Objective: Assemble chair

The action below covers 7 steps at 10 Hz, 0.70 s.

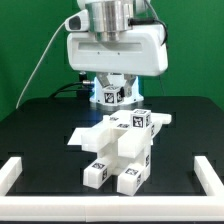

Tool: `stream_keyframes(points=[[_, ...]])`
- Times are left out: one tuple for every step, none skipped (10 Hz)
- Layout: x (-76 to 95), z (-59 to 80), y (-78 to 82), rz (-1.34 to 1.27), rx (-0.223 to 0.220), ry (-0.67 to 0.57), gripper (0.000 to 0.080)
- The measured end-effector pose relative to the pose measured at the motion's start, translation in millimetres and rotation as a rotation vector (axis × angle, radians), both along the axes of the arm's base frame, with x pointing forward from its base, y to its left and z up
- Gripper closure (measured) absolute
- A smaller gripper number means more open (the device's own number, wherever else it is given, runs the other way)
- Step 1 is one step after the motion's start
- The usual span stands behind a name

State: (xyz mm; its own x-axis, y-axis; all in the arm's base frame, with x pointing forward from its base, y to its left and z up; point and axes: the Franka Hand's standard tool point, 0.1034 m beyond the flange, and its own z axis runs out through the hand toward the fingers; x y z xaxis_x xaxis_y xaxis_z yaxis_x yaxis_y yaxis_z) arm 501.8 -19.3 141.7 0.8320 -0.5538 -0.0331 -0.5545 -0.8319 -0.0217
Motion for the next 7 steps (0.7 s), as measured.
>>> stream_keyframes(points=[[0.5,-6.1,-4.3,0.005,-0.009,-0.003,0.0515],[-0.5,-8.9,-4.5,0.007,-0.013,0.001,0.0515],[-1.8,-11.1,-5.0,0.007,-0.016,0.003,0.0515],[-4.3,-13.5,-3.9,0.007,-0.017,0.009,0.0515],[-6.4,-15.1,-1.8,0.011,-0.017,0.013,0.0515],[-7.3,-15.7,-1.8,0.011,-0.017,0.015,0.0515],[-8.5,-16.9,-2.1,0.012,-0.018,0.017,0.0515]])
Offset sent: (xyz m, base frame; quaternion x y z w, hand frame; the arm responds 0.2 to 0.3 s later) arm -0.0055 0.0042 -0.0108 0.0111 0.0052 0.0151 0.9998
